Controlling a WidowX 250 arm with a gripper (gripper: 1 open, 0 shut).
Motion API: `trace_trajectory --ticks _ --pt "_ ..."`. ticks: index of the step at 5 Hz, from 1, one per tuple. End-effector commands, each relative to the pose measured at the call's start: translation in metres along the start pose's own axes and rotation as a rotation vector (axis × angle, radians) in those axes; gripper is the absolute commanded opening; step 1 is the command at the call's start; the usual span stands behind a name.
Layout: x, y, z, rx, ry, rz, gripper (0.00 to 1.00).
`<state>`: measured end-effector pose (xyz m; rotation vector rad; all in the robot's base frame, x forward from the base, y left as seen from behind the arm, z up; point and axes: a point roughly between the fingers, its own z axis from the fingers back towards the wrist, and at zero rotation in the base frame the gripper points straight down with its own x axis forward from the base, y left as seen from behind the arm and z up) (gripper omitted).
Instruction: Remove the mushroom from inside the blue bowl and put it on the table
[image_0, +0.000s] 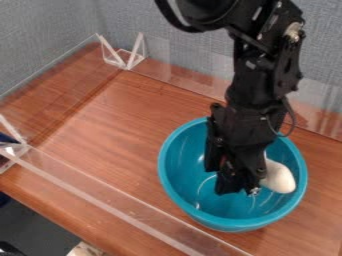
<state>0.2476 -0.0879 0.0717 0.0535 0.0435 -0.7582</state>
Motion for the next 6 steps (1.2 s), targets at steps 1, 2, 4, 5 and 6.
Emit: trace_trajectory --ticks 1,2,4,5,6 --pt "0.0028 -0.0004 0.0191 0.033 -0.067 -0.009 0.0" --pt "0.0022 -0.0011 0.0205 0.037 -0.07 -0.012 0.0" --pt "0.0018 -0.0024 0.0218 0.046 -0.076 -0.017 0.0" --pt "0.0017 -0.003 0.0223 0.05 -0.078 -0.017 0.0" --pt "0.0014 -0.0036 0.0229 0.054 -0.08 -0.019 0.0"
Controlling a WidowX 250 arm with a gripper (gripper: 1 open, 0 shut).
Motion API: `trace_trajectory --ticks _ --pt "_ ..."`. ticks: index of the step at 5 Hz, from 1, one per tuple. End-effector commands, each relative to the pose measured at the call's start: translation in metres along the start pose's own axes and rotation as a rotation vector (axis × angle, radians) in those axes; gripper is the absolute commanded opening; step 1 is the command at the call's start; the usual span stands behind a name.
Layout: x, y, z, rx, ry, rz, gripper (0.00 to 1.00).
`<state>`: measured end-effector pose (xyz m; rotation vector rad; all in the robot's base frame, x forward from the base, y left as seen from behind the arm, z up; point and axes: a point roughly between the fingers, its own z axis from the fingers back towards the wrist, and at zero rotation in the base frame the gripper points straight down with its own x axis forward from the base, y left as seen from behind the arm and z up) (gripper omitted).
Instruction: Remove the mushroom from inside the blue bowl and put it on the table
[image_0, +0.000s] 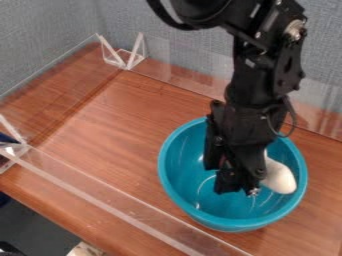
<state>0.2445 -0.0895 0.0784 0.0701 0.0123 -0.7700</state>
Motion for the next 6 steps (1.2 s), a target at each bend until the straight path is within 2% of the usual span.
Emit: trace_trajectory --ticks 1,6 --pt "0.0034 -0.0005 0.0164 0.031 -0.059 -0.009 0.0" --pt "0.003 -0.0017 0.0165 0.052 -0.061 -0.01 0.0"
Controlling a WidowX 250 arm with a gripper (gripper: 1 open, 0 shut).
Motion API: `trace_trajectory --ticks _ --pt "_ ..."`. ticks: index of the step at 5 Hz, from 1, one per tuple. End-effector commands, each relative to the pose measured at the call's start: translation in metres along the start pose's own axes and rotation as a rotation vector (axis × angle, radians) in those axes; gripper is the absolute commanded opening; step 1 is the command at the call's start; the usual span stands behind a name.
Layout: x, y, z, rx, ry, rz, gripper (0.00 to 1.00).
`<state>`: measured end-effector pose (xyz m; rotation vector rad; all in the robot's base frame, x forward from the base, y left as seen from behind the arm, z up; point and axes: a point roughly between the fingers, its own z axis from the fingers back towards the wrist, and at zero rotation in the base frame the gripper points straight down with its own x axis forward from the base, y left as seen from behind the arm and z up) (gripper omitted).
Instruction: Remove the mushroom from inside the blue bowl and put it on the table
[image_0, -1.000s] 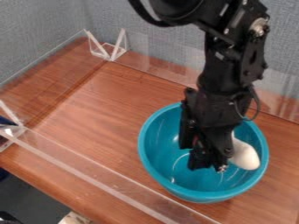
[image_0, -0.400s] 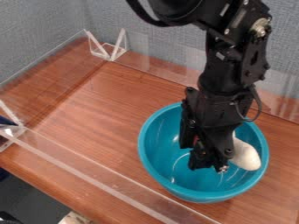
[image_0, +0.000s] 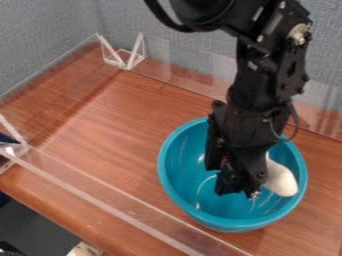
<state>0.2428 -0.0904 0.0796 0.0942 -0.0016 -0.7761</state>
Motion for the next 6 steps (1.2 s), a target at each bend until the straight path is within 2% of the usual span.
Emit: trace_trajectory --ticks 1,6 --pt "0.0036 0.0002 0.0152 0.03 -0.058 -0.006 0.0" --pt "0.0036 0.0011 0.016 0.054 -0.055 0.0 0.0"
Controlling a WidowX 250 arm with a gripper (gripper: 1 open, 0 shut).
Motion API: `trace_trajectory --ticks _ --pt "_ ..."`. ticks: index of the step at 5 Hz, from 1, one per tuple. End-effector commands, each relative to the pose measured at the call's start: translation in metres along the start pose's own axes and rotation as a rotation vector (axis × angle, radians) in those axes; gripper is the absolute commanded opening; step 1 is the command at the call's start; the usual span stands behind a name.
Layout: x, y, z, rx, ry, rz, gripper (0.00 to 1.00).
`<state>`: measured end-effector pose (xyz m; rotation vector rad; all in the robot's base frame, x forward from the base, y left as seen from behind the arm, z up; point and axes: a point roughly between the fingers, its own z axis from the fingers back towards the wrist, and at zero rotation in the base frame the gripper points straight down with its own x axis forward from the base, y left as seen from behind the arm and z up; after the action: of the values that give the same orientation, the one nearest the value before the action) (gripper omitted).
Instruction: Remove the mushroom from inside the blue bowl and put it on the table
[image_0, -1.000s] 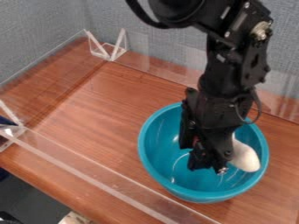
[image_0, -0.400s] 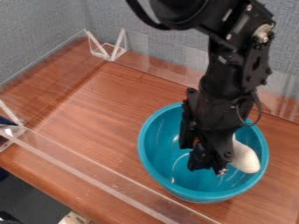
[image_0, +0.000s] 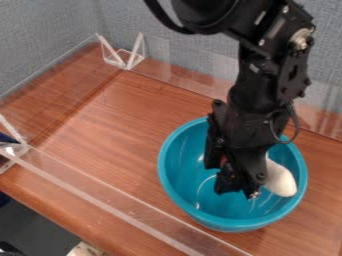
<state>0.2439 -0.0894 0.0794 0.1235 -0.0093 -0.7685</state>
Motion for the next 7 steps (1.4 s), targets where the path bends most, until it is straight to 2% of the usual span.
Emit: trace_trajectory --ticks 1,7 --pt "0.0038 0.0007 0.0153 0.028 -0.058 -0.011 0.0" --pt "0.0027 0.01 0.0133 0.053 -0.045 -0.029 0.0"
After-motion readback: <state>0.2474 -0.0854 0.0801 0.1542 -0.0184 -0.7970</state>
